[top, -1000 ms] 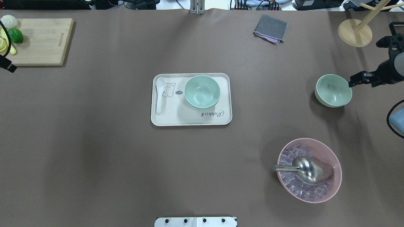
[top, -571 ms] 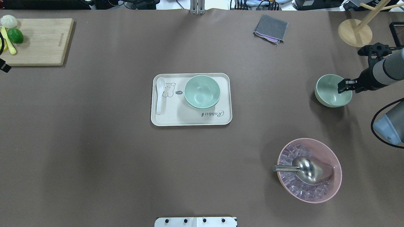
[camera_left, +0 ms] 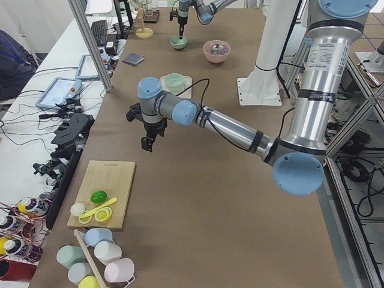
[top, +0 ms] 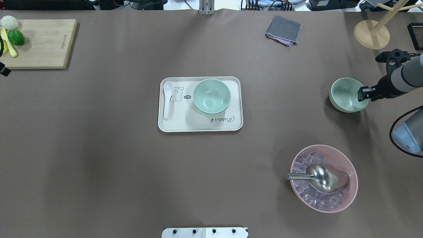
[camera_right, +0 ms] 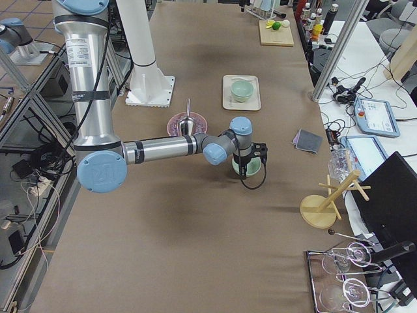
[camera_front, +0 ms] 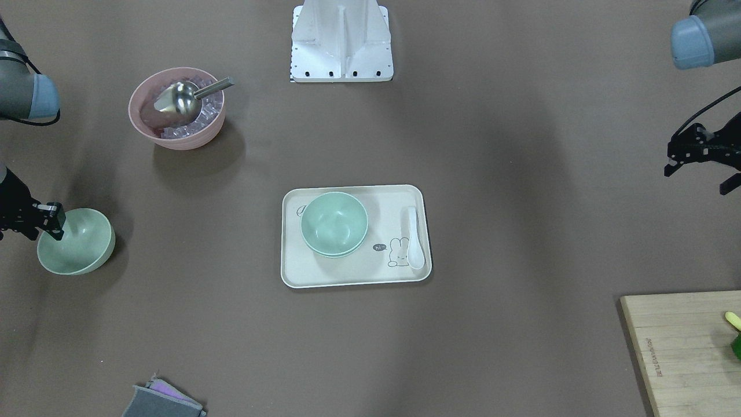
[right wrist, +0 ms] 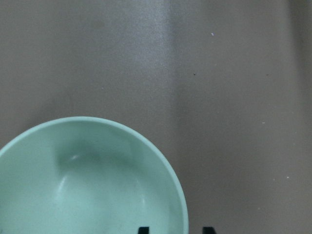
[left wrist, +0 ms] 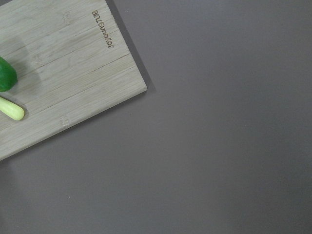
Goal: Stack green bowls together
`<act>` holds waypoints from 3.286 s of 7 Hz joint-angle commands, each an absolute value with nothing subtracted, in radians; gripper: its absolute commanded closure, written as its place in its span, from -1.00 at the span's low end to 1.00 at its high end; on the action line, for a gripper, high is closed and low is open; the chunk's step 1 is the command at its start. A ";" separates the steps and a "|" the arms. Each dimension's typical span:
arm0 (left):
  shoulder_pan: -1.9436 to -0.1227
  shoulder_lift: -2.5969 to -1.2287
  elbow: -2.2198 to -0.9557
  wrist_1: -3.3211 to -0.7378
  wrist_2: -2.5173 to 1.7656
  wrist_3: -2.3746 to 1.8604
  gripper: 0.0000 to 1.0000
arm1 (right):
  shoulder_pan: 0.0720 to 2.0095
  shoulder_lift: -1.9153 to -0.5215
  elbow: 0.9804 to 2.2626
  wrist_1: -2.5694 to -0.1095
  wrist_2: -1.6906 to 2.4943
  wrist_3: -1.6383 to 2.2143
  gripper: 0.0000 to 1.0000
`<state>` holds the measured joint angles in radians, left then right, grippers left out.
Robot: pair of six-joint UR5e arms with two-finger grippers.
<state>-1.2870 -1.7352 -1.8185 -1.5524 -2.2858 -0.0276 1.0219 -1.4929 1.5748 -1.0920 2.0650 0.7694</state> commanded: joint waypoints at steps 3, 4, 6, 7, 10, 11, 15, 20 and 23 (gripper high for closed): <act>-1.287 -1.735 -1.818 -1.552 -2.286 -0.028 -0.95 | 1.032 -1.493 1.583 -1.092 2.071 0.776 1.00; -1.287 -1.736 -1.818 -1.552 -2.286 -0.028 -0.95 | 1.049 -1.483 1.600 -1.097 2.082 0.776 1.00; -1.339 -1.691 -1.802 -1.546 -2.295 -0.020 -0.95 | 1.092 -1.425 1.605 -1.108 2.185 0.823 1.00; -1.377 -1.671 -1.745 -1.554 -2.313 -0.018 -0.95 | 1.094 -1.405 1.633 -1.109 2.187 0.924 1.00; -1.540 -1.631 -1.633 -1.540 -2.312 0.077 -0.95 | 1.011 -1.231 1.675 -1.231 2.177 1.094 1.00; -1.622 -1.643 -1.543 -1.520 -2.315 0.239 -0.95 | 0.958 -1.125 1.727 -1.437 2.152 1.127 1.00; -1.681 -1.625 -1.529 -1.506 -2.316 0.267 -0.95 | 0.679 -0.908 1.738 -1.525 1.921 1.562 1.00; -1.681 -1.592 -1.537 -1.509 -2.318 0.265 -0.95 | 0.606 -0.848 1.600 -1.465 1.824 1.621 1.00; -1.683 -1.591 -1.539 -1.511 -2.318 0.265 -0.95 | 0.606 -0.847 1.560 -1.433 1.824 1.620 1.00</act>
<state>-1.6825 -1.5910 -1.5374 -1.5108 -2.3178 0.2654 0.6060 -0.8473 1.5794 -1.4537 1.8241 1.6200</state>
